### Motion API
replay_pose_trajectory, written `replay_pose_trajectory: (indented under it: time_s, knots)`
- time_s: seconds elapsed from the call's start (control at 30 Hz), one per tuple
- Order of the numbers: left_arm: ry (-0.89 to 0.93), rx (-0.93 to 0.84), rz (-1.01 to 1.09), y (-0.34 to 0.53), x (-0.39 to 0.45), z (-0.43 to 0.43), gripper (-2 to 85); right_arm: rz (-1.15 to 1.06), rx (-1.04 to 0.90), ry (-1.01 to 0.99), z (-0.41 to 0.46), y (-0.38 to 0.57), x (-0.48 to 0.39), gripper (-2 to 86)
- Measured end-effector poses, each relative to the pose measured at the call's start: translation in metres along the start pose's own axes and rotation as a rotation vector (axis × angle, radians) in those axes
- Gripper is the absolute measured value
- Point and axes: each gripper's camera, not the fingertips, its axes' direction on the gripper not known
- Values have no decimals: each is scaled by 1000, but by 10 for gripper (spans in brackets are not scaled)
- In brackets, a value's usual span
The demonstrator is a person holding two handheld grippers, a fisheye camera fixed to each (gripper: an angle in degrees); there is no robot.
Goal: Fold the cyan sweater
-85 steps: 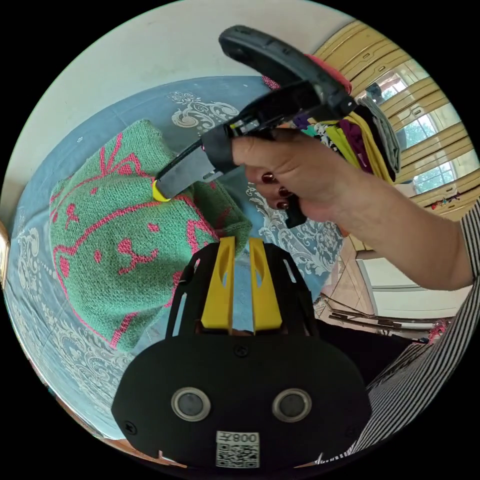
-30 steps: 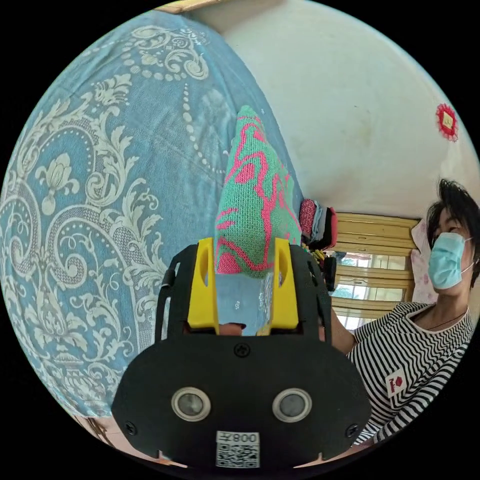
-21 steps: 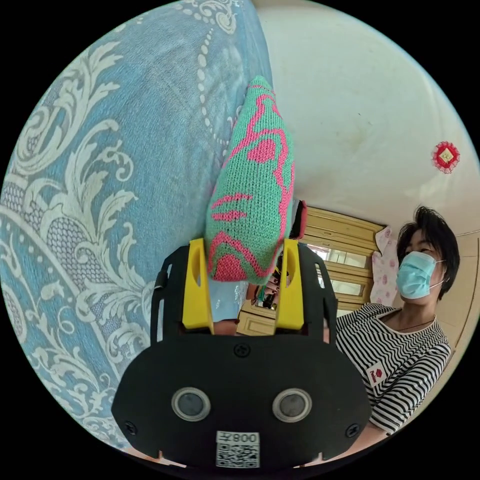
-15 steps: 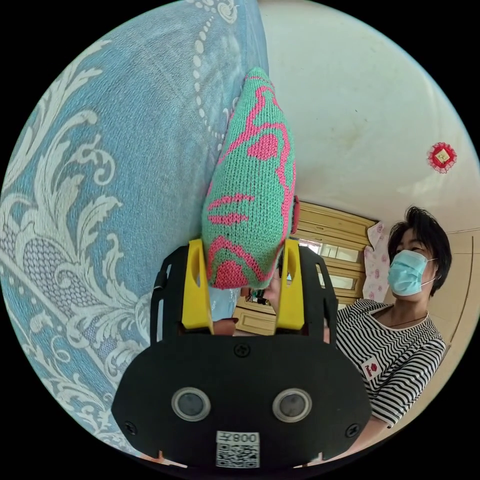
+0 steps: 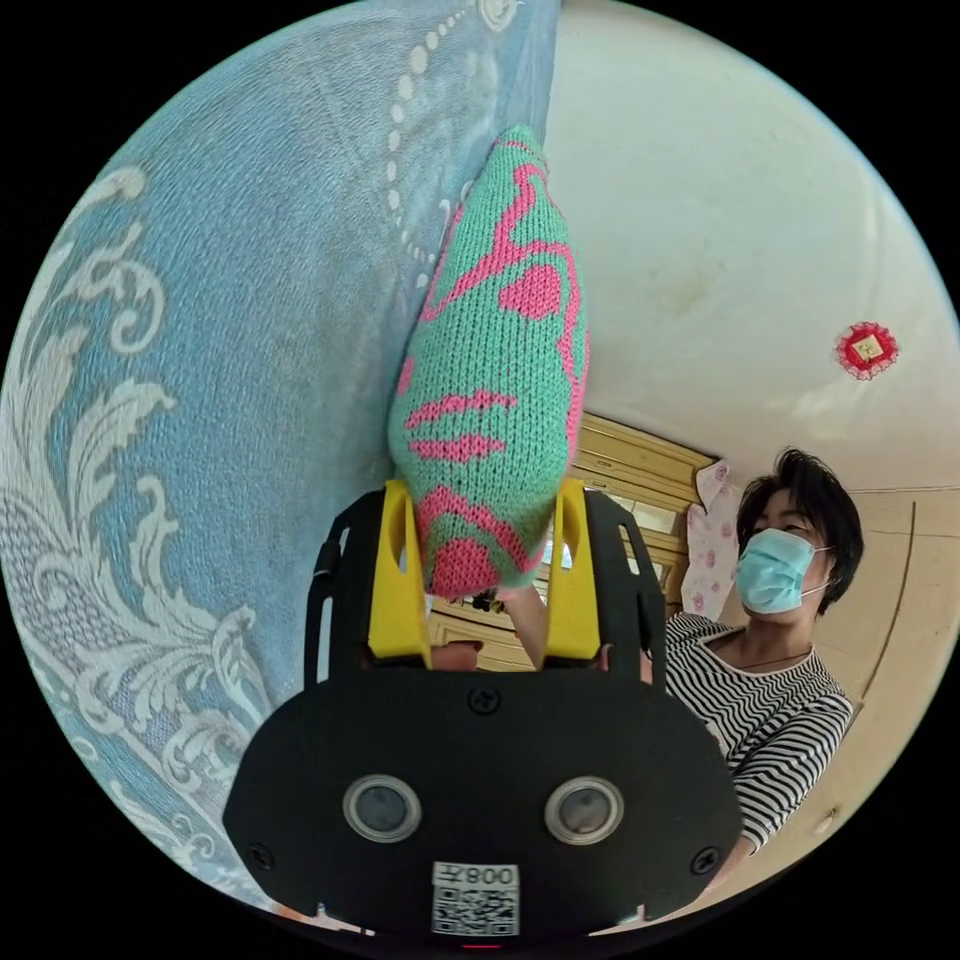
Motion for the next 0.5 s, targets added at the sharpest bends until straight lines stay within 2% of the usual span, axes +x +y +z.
replay_pose_trajectory:
  time_s: [0.5]
  knots:
    - [56,-28,-155,-23,21,11,166,68,38,-132,-39,12,17,147]
